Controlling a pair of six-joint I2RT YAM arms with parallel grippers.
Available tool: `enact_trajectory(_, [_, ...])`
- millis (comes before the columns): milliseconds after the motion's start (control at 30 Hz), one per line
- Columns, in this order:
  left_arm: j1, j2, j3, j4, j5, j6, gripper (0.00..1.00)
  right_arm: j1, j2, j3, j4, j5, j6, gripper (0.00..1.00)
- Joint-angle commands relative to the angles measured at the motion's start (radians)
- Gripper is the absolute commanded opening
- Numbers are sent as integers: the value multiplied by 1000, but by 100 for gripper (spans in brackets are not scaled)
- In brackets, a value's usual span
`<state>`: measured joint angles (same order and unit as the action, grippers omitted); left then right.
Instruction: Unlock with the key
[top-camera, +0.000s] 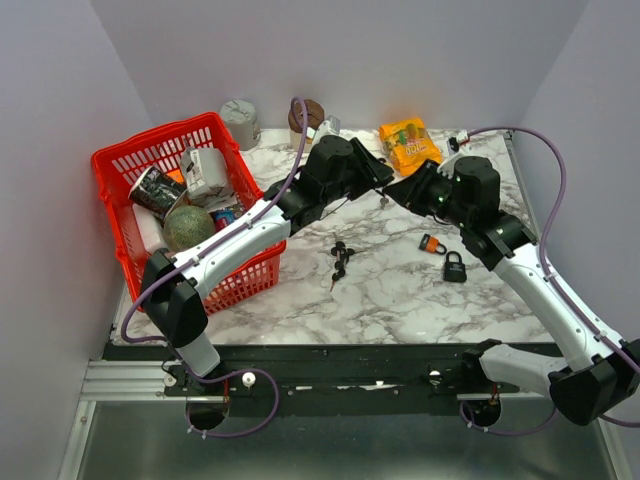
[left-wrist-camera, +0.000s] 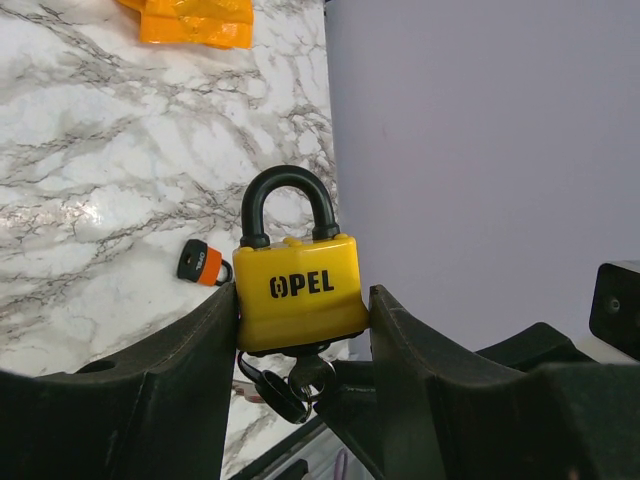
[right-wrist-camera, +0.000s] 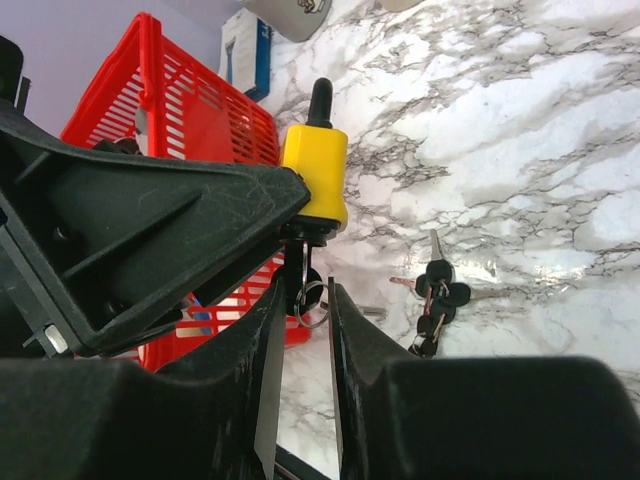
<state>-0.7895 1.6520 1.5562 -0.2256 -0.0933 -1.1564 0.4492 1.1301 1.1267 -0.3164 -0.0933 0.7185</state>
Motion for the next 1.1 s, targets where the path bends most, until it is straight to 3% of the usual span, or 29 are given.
enact_trajectory(0, [-1, -38, -2, 66, 12, -3, 0, -12, 5, 24, 45, -13, 10, 29])
enact_trajectory(433, [-1, -41, 1, 71, 9, -3, 0, -17, 20, 8, 43, -45, 19, 26])
enact_trajectory(800, [-2, -46, -7, 74, 9, 0, 0, -17, 45, 8, 43, -65, 18, 17])
enact_trajectory(933, [-4, -44, -7, 77, 13, 1, 0, -20, 53, 12, 48, -66, 16, 7])
enact_trajectory(967, [-7, -46, -8, 77, 15, 1, 0, -21, 54, 10, 50, -68, 16, 1])
enact_trajectory(1067, [-11, -46, -13, 80, 20, 6, 0, -26, 57, 8, 62, -68, 16, 1])
